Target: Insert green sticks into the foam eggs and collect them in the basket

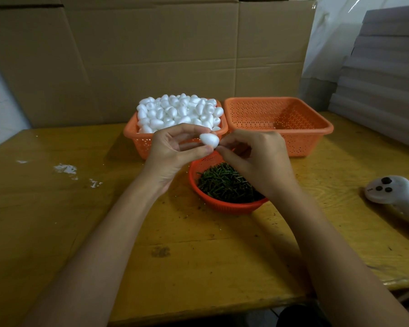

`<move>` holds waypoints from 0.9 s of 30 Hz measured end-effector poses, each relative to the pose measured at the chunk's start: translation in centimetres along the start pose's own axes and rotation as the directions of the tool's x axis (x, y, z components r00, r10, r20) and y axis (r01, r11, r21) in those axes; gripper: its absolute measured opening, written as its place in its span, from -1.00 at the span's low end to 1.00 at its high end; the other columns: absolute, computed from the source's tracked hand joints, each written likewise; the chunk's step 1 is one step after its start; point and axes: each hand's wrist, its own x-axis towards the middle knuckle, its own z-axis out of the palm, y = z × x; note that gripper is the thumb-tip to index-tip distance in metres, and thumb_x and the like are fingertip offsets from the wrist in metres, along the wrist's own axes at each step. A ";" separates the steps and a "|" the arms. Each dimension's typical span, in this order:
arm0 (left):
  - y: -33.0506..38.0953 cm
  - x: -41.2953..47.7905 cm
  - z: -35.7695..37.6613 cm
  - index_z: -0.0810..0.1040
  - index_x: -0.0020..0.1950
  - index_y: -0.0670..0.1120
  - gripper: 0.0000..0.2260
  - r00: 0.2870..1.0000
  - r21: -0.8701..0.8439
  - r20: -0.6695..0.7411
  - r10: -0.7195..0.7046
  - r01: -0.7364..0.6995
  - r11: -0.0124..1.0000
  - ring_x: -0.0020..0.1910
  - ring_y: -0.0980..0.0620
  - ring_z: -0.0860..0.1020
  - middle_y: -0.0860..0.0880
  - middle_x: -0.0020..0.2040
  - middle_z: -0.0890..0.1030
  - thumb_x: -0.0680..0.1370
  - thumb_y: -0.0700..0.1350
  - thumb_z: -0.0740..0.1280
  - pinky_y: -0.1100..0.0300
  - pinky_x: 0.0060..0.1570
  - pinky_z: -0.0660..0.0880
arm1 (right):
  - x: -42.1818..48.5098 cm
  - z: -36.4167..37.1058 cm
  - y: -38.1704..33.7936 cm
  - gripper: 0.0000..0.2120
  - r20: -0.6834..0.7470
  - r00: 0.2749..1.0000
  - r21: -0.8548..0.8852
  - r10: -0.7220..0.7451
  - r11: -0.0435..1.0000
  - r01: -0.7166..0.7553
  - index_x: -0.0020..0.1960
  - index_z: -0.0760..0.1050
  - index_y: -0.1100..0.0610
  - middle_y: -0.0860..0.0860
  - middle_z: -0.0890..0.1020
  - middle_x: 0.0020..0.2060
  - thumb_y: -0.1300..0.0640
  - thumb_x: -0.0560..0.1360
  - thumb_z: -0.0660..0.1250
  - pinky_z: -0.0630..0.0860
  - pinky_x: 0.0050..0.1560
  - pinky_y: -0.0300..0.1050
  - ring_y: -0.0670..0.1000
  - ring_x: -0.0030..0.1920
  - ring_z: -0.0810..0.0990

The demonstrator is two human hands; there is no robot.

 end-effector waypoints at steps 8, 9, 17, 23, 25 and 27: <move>-0.1 0.0 0.0 0.74 0.10 -0.05 -0.68 1.000 -0.002 0.002 0.011 -0.011 1.000 0.19 -0.15 0.71 -0.15 0.15 0.75 0.40 -0.31 0.59 -0.01 0.21 0.65 | 0.0 0.1 -0.3 -0.90 0.013 0.999 0.046 0.042 0.998 -0.043 0.02 0.73 0.04 -0.17 0.72 -0.18 0.03 0.56 0.49 0.56 -0.11 -0.28 -0.19 -0.21 0.66; -0.1 0.0 0.0 0.74 0.11 -0.05 -0.68 1.000 -0.002 0.008 0.012 -0.012 1.000 0.20 -0.15 0.71 -0.15 0.16 0.74 0.40 -0.31 0.59 -0.03 0.22 0.65 | 0.1 0.1 -0.3 -0.90 0.023 0.998 0.062 0.063 0.996 -0.064 0.02 0.73 0.04 -0.16 0.72 -0.19 0.03 0.56 0.49 0.58 -0.10 -0.25 -0.19 -0.21 0.66; -0.1 -0.1 0.2 0.74 0.19 0.00 -0.63 0.999 -0.017 0.040 0.006 -0.005 1.000 0.22 -0.18 0.70 -0.14 0.22 0.72 0.41 -0.19 0.62 -0.17 0.23 0.64 | 0.2 0.1 -0.3 -0.90 0.127 0.978 0.183 0.164 0.966 -0.185 -0.02 0.72 0.07 -0.11 0.73 -0.22 0.04 0.53 0.52 0.65 -0.05 0.04 -0.14 -0.19 0.71; -0.1 -0.1 0.1 0.65 0.23 -0.05 -0.59 0.999 0.053 0.043 0.014 -0.016 0.998 0.16 -0.14 0.72 -0.13 0.13 0.75 0.44 -0.29 0.61 0.04 0.14 0.65 | 0.1 0.3 0.1 -0.90 0.236 0.951 0.299 0.201 0.916 -0.268 -0.09 0.71 0.10 -0.05 0.74 -0.30 0.07 0.53 0.54 0.69 -0.12 0.04 -0.09 -0.29 0.73; -0.1 -0.1 0.2 0.67 0.14 -0.05 -0.66 0.999 0.064 0.037 0.023 -0.026 0.998 0.14 -0.12 0.73 -0.13 0.11 0.75 0.43 -0.30 0.61 0.09 0.10 0.65 | 0.1 0.5 0.2 -0.90 0.262 0.943 0.346 0.205 0.892 -0.290 -0.08 0.70 0.14 -0.02 0.75 -0.30 0.11 0.54 0.53 0.72 -0.14 -0.02 -0.06 -0.29 0.74; -0.1 -0.1 0.2 0.68 0.10 -0.03 -0.68 0.999 0.066 0.040 0.028 -0.031 0.997 0.14 -0.12 0.73 -0.13 0.10 0.75 0.43 -0.30 0.61 0.10 0.08 0.65 | 0.1 0.5 0.3 -0.90 0.271 0.940 0.376 0.207 0.877 -0.301 -0.07 0.70 0.15 -0.01 0.75 -0.30 0.12 0.53 0.53 0.71 -0.16 -0.09 -0.05 -0.28 0.75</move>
